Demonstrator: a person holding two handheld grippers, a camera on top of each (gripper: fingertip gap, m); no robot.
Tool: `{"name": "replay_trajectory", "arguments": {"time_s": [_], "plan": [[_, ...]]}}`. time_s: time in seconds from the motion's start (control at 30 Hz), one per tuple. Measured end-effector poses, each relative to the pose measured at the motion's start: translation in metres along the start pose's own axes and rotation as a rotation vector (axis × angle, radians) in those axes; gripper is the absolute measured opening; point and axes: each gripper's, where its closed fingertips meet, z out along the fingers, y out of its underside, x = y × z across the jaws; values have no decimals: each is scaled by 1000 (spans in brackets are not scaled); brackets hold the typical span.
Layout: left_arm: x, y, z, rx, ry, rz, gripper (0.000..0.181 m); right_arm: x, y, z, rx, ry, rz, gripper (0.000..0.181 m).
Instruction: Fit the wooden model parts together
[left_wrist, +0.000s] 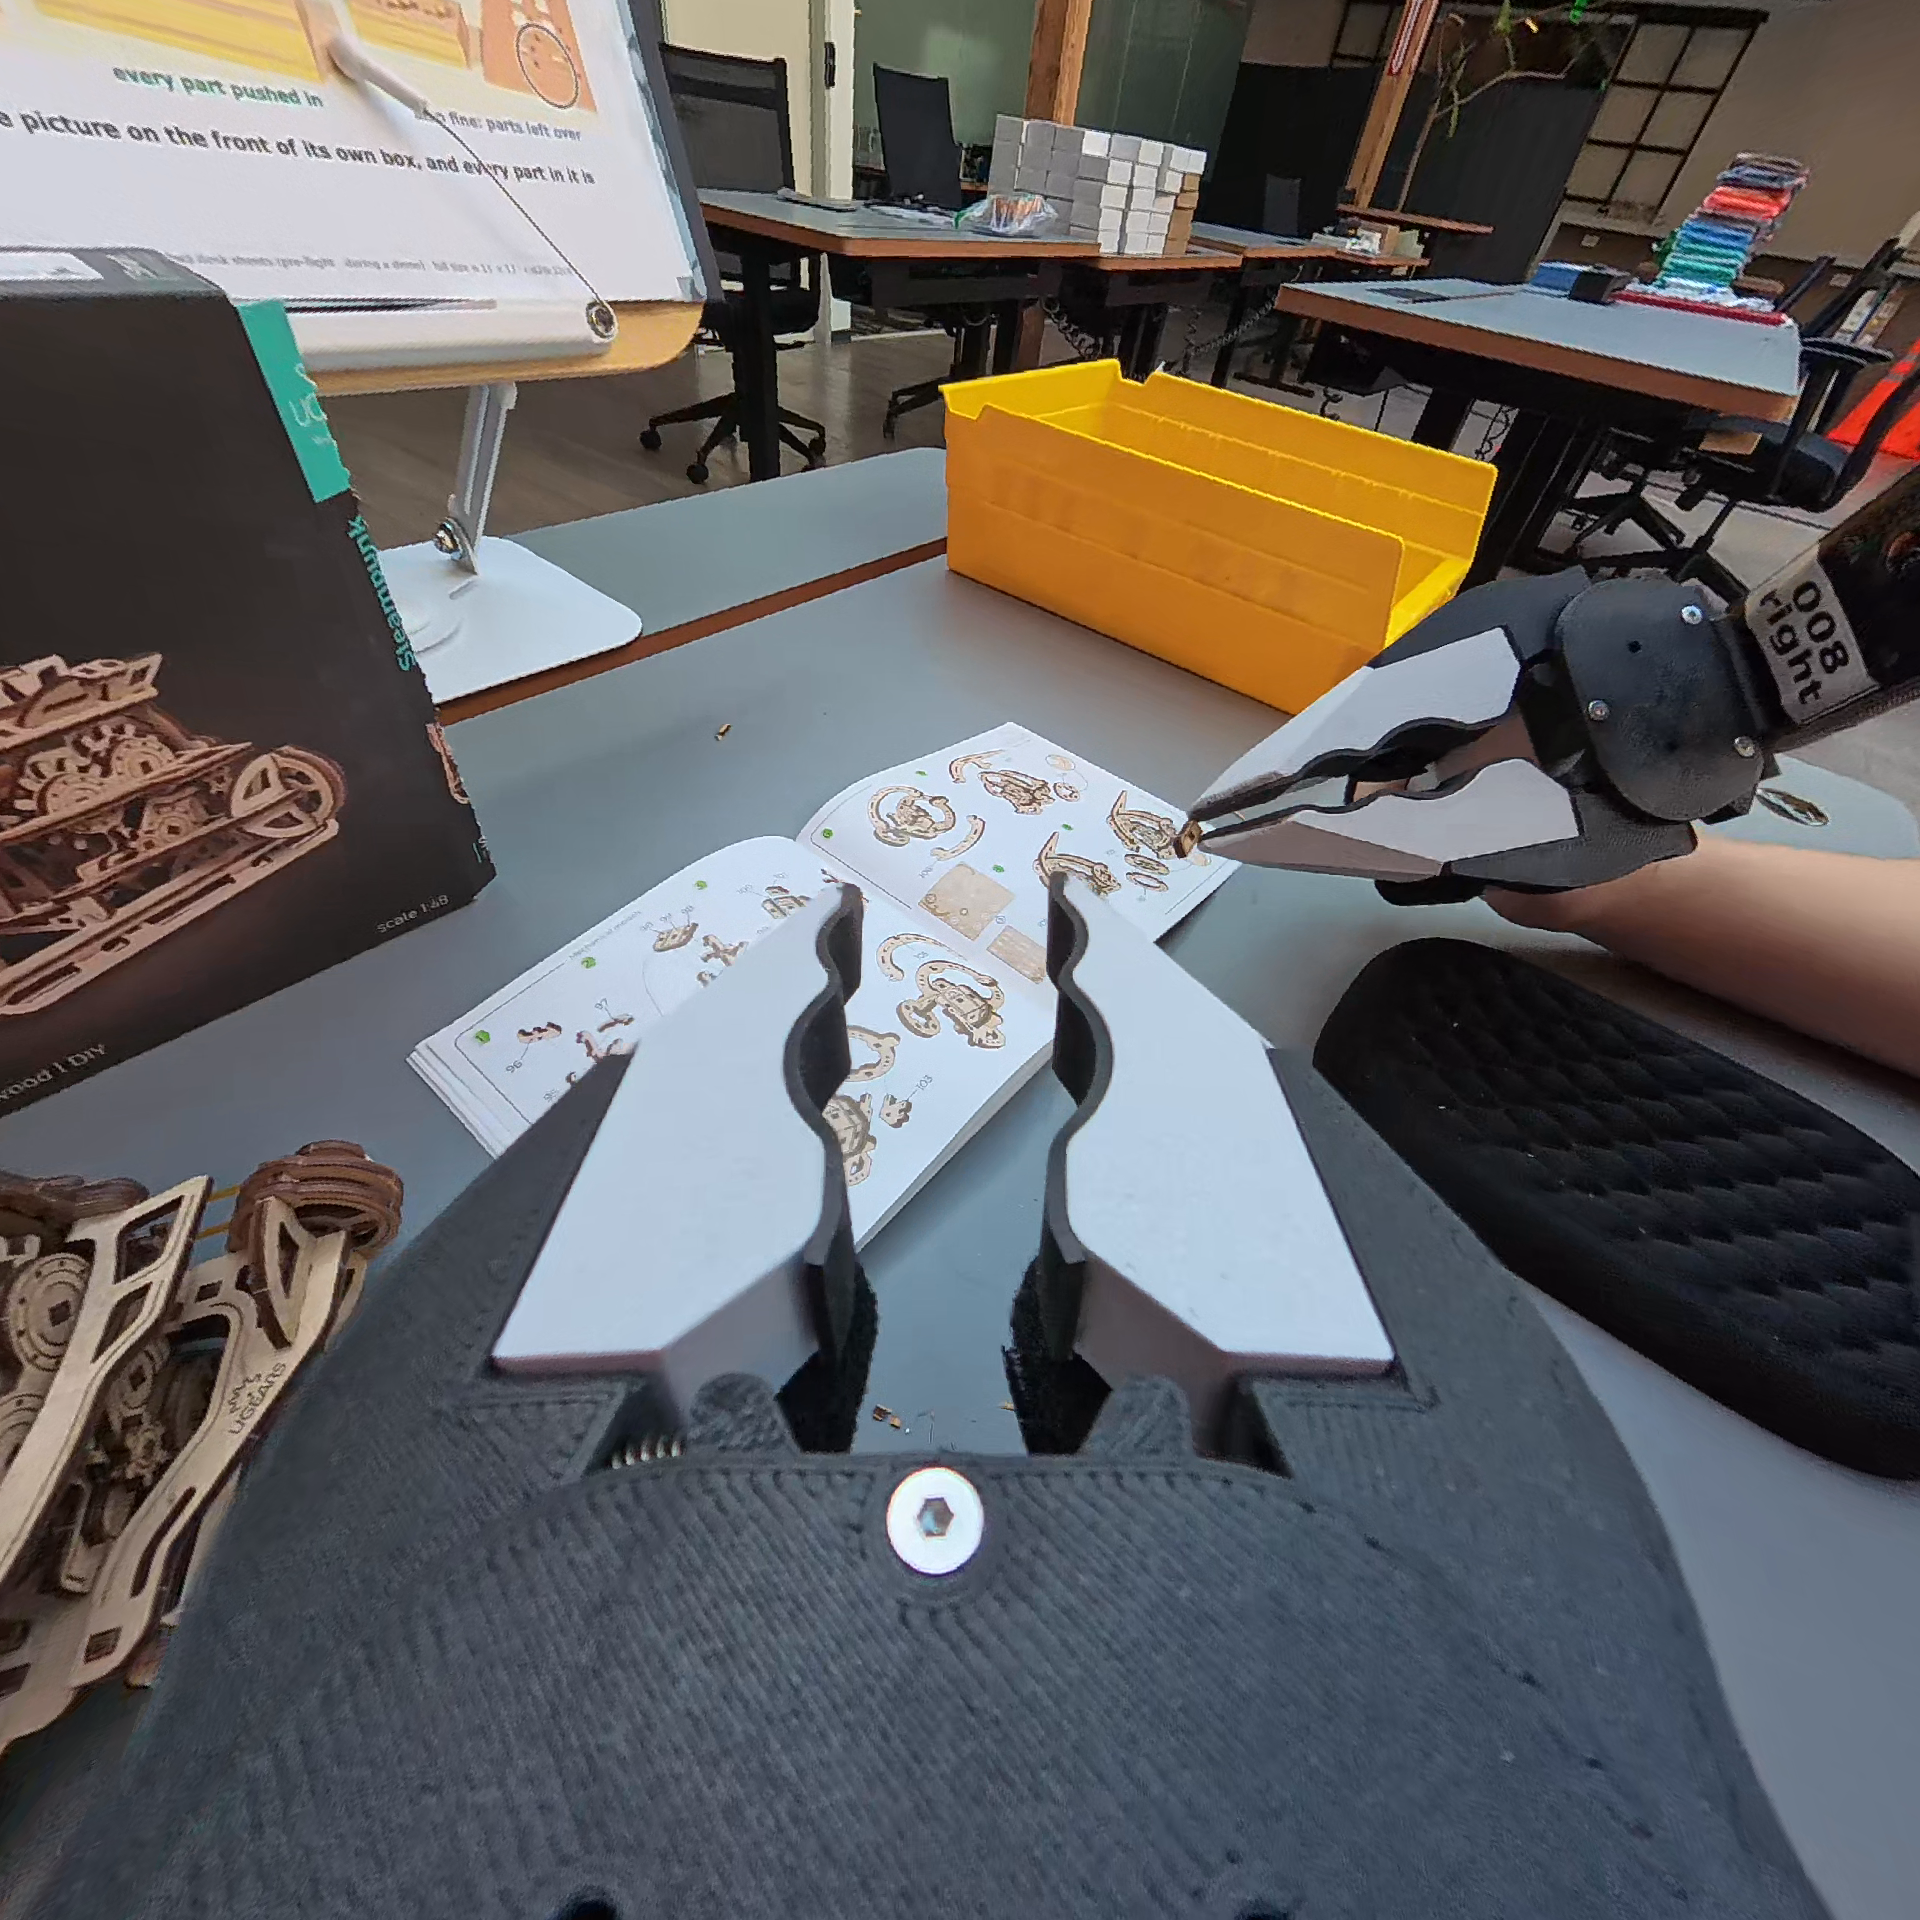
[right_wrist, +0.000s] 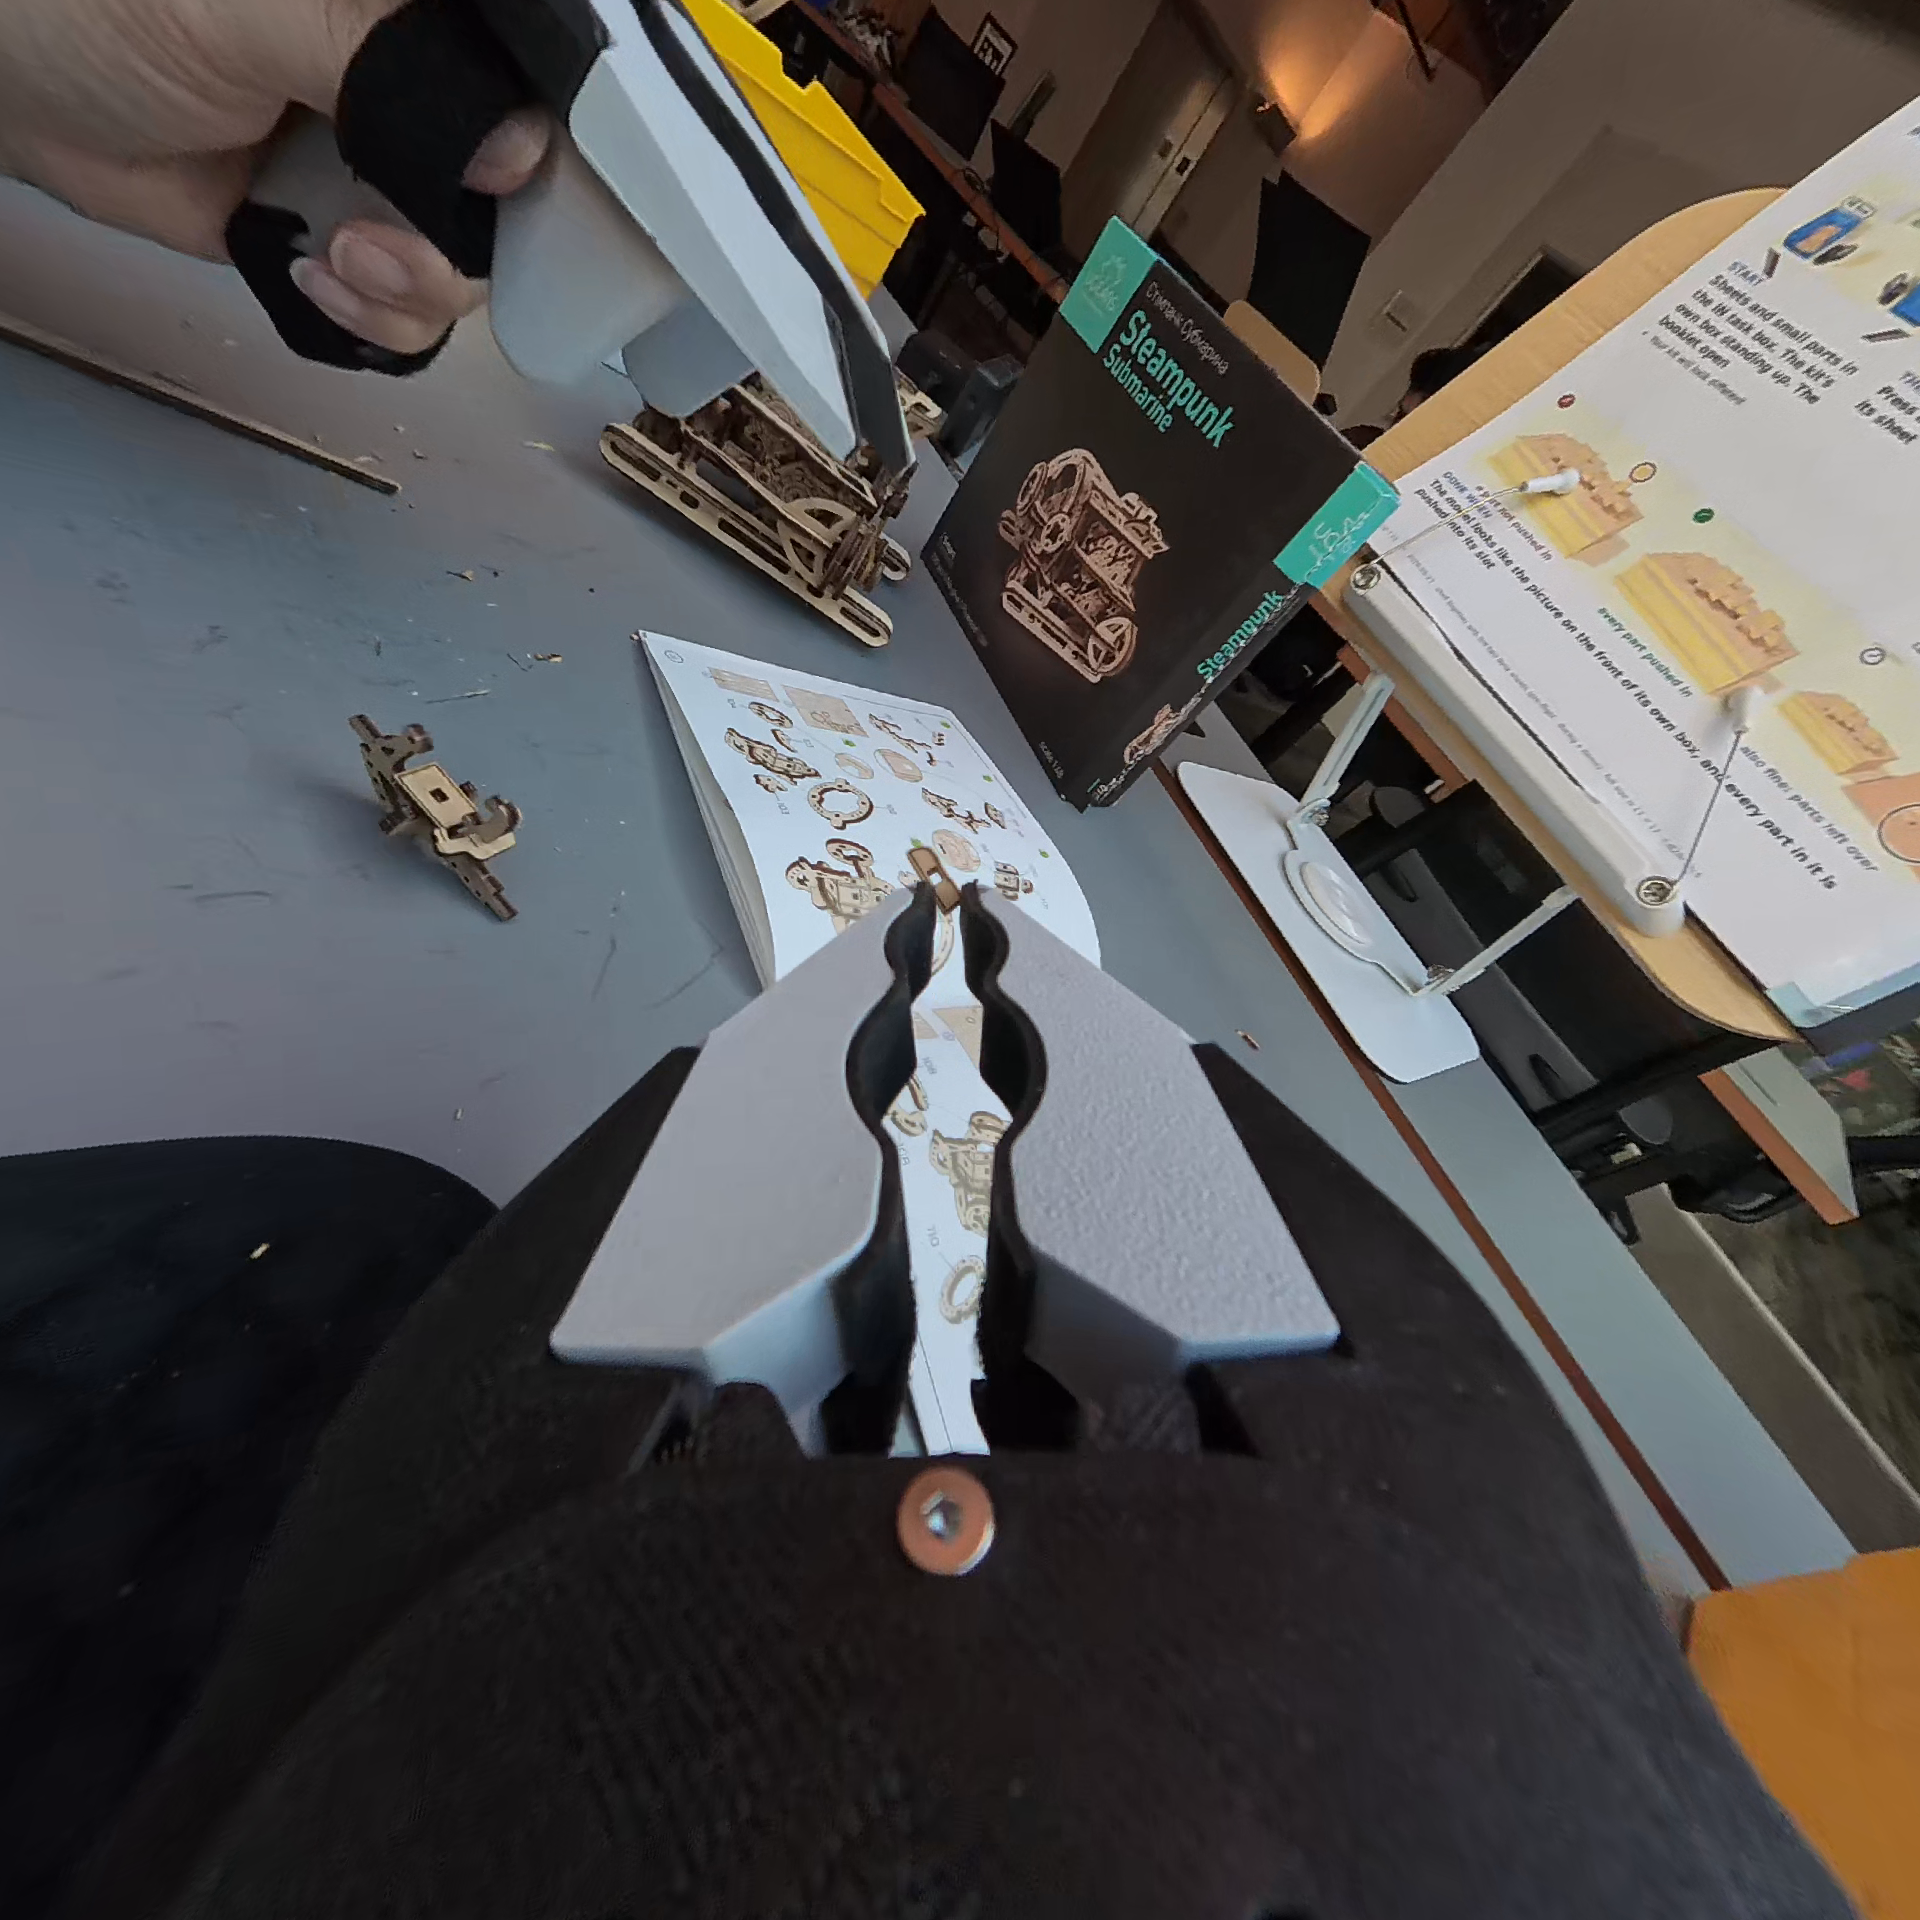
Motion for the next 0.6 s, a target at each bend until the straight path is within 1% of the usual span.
{"name": "replay_trajectory", "arguments": {"time_s": [0.07, 0.2, 0.27, 0.3, 0.37, 0.4, 0.47, 0.6], "plan": [[-3, -8, -5, 62, -12, 29, 28, -3, -6, -1, 35, -23, 40, 3], [-27, -27, -24, 163, -100, 8, 31, -1, -15, -7, 81, -36, 102, 3], [-52, -37, -42, 242, -221, -33, 31, 1, -18, -10, 92, -34, 108, 3], [-60, -44, -52, 302, -258, -46, 29, 2, -18, -11, 93, -28, 102, 3], [-64, -57, -67, 403, -270, -37, 26, 2, -17, -12, 88, -30, 93, 3], [-63, -61, -72, 428, -279, -14, 26, 1, -17, -11, 86, -34, 93, 3], [-60, -65, -76, 445, -304, 57, 26, -3, -16, -8, 87, -51, 102, 3], [-50, -65, -70, 424, -328, 154, 25, -13, -13, 1, 80, -100, 146, 3]]}}
